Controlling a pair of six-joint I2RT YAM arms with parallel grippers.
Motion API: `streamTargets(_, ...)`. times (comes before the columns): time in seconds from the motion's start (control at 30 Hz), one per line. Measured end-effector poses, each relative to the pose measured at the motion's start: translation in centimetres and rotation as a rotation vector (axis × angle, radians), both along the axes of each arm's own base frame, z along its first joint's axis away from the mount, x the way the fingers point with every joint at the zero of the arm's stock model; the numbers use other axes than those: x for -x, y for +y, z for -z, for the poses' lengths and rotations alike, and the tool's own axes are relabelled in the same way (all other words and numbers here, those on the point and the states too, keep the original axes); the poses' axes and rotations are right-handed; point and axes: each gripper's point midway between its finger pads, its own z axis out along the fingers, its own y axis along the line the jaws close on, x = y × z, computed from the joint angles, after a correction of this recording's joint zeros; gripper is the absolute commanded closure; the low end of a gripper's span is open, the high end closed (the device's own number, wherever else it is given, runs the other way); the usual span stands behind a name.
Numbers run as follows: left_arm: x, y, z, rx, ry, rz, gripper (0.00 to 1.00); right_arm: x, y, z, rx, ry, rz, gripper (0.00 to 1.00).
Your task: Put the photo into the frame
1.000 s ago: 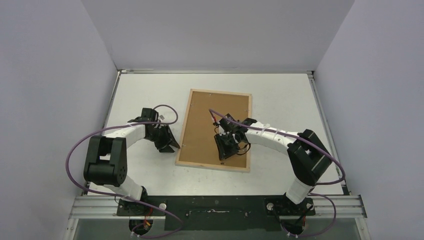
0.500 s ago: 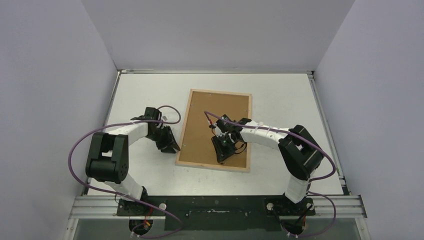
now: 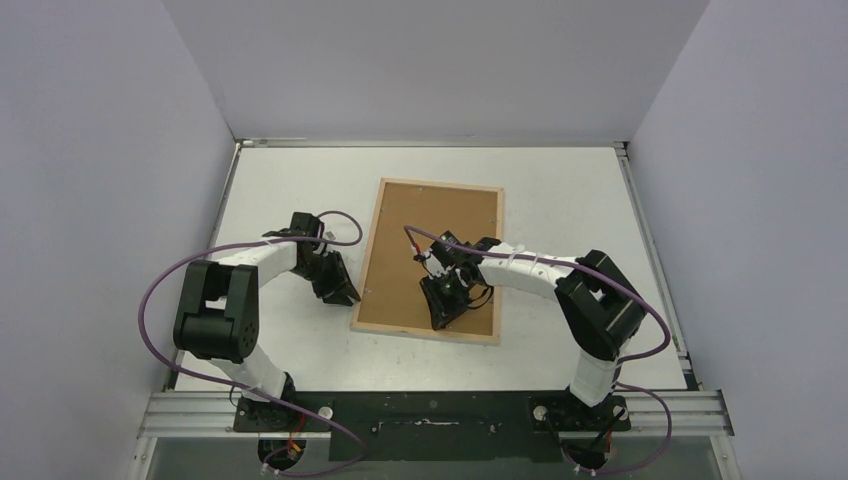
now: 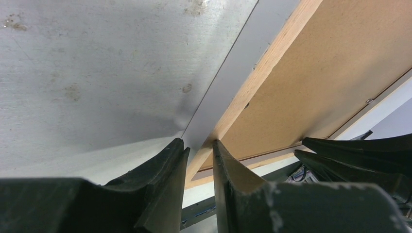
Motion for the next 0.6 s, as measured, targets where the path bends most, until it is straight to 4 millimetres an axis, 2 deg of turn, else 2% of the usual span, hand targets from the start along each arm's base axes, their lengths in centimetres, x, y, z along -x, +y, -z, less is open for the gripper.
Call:
streamTargets(0.3, -0.02, -0.05, -0.01, 0.003, 0.003, -0.001, 0.76, 0.53, -0.07, -0.05, -0.008, 0.03, -0.005, 0.75)
streamTargets(0.6, -0.02, -0.08, -0.01, 0.005, 0.007, -0.007, 0.76, 0.24, -0.33, -0.06, -0.012, 0.042, 0.017, 0.74)
